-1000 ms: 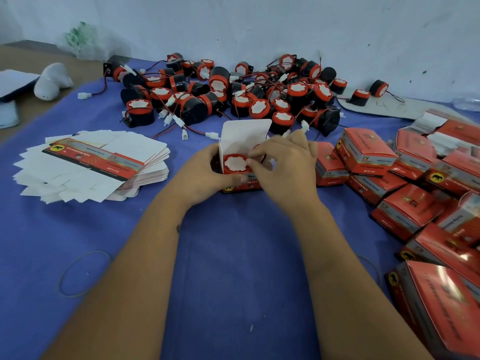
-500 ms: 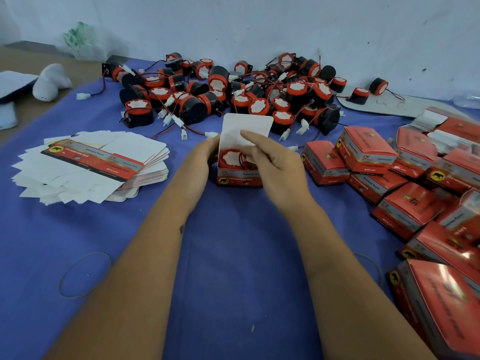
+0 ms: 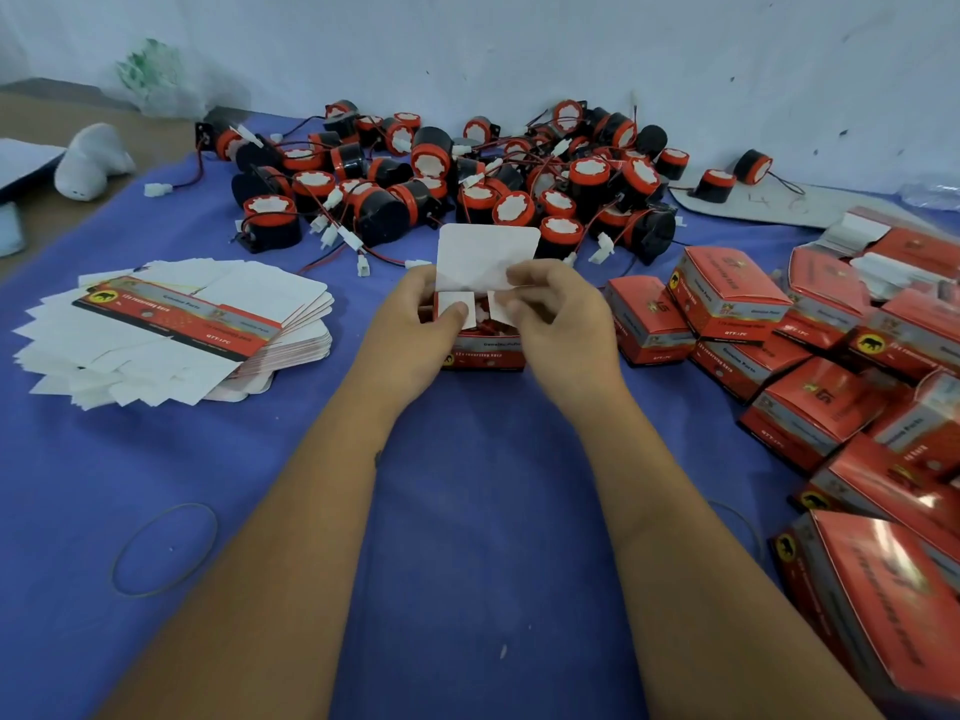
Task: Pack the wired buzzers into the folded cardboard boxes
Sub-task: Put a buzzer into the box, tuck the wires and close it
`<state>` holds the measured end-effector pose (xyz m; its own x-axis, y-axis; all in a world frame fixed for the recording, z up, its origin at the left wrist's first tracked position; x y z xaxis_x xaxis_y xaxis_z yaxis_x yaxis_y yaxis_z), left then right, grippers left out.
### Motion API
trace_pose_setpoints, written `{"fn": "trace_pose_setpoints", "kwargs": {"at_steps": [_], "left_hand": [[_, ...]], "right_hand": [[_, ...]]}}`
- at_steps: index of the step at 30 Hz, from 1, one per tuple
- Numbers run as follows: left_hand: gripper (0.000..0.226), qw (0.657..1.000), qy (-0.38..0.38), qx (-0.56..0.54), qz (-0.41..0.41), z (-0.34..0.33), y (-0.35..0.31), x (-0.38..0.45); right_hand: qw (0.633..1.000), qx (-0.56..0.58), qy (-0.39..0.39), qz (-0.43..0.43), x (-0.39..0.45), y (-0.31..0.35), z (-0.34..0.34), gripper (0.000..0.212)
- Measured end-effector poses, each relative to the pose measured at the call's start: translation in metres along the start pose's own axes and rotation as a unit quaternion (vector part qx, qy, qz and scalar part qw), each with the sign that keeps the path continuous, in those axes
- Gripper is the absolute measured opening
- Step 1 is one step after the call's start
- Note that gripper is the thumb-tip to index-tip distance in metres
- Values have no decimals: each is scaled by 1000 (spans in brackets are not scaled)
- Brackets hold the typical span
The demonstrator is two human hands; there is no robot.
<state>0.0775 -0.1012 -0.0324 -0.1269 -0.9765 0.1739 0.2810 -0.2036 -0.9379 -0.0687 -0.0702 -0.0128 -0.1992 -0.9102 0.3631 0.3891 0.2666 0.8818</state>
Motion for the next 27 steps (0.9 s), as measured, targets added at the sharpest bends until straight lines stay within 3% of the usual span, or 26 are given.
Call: {"fn": "trace_pose_setpoints", "kwargs": {"at_steps": [5,9,13,16,19,21,24,27], "left_hand": [[46,998,22,-54,-22,0,-2,0],[31,997,-39,-42,-46,7,-4,-1],[29,998,-50,-32,-7,19,2,-1],[24,998,-5,-50,43,25,7,3],[26,999,35,36,-6,29,4,1],[35,996,43,68,-37,30,2,-3],[48,995,49,73,-44,29,3,-5],[45,994,29,85,-57,30,3,-3]], "right_hand": [[995,-10,-94,19,-4,3,-2,72],[998,47,-21,-36,-3,-10,3,36],[993,94,6,-72,-3,-17,11,53],[986,129,63,-84,-3,-18,14,37],[986,86,126,-66,-6,-18,14,21],[987,46,149,-47,-6,-20,14,29],[991,-7,131,-14,-5,-19,13,33],[994,-40,99,5,-5,-18,10,31]]}}
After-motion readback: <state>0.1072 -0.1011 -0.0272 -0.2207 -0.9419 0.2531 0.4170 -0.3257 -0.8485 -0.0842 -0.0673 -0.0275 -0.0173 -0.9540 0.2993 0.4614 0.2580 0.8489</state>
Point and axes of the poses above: each hand's wrist, its own x-axis towards the middle knuckle, its own z-axis out of the back of the hand, y = z × x, the point moved 5 cm from there along x, towards the middle knuckle, and after that the axes turned 3 degrees about x, right-handed, at the moved point
